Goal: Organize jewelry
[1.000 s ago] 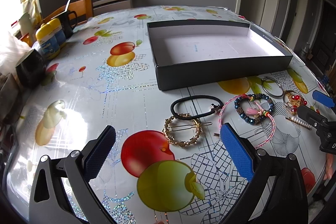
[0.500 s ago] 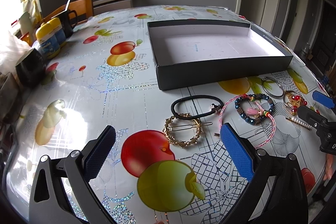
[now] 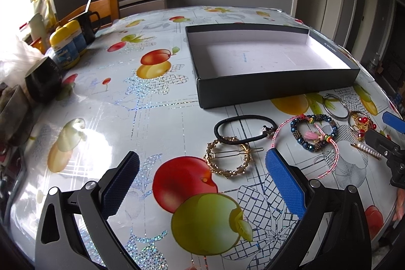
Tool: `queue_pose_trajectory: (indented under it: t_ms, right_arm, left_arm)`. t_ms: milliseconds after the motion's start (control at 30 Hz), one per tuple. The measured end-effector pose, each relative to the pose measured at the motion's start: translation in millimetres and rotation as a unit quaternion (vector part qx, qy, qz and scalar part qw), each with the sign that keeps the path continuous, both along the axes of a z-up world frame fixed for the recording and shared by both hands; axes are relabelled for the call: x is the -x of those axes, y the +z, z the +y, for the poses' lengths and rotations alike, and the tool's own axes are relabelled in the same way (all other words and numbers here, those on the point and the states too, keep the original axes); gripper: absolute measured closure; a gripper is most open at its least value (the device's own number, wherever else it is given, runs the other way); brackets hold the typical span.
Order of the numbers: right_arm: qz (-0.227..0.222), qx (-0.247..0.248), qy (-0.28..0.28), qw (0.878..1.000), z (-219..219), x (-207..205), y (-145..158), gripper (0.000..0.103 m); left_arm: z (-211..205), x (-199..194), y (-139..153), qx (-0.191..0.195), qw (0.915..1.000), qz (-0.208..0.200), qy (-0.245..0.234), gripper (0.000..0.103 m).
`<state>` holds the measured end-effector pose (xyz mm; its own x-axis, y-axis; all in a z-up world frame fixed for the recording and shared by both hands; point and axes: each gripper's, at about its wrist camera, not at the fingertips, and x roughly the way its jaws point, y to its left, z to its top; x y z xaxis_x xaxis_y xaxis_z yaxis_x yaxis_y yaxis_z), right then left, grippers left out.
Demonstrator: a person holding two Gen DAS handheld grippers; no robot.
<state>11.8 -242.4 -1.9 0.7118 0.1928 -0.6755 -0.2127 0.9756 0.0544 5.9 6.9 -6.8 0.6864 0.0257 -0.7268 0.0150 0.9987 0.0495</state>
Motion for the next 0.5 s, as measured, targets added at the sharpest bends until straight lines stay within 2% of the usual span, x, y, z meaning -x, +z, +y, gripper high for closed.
queue_pose_trajectory:
  t_ms: [267, 400, 500]
  right_arm:
    - [-0.003, -0.008, 0.003, 1.0, 5, 1, -3, 0.006]
    - [0.0, -0.01, 0.015, 1.0, -4, 2, -2, 0.006]
    - [0.003, -0.007, 0.026, 1.0, -6, 1, 3, 0.006]
  left_arm:
    - [0, 4, 4, 0.003, 0.9999, -0.011, -0.001, 0.002]
    - [0, 4, 6, 0.019, 0.9995, 0.004, -0.025, 0.002]
    - [-2, 5, 12, 0.016, 0.9989, 0.003, -0.045, 0.002]
